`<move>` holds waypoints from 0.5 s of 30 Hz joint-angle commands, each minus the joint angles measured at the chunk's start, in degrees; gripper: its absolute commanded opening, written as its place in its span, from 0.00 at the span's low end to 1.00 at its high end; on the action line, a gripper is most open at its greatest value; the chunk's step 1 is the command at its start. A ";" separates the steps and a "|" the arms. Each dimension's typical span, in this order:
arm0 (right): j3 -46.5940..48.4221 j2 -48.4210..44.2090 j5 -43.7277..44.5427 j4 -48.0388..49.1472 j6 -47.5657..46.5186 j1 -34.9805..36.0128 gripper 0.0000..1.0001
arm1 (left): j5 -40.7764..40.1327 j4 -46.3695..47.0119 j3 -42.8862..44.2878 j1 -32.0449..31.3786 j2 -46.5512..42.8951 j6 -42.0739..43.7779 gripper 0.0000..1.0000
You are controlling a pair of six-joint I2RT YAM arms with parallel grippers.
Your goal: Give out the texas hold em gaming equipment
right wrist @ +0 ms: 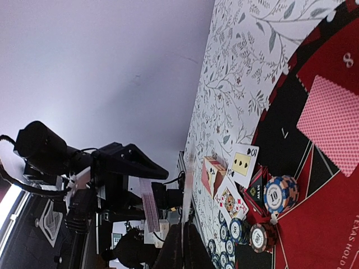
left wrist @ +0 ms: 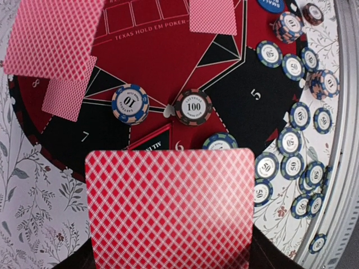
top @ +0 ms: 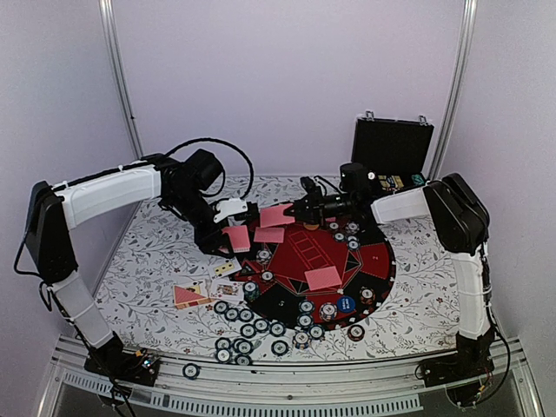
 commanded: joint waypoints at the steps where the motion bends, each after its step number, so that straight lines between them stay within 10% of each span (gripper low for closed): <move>1: 8.02 2.94 2.85 -9.59 -6.92 -1.51 0.04 | 1.85 0.60 0.05 0.34 -2.20 0.54 0.17; 15: 24.73 18.37 10.33 -17.09 -11.51 -0.70 0.11 | 2.23 0.44 0.64 0.40 -1.76 0.43 0.17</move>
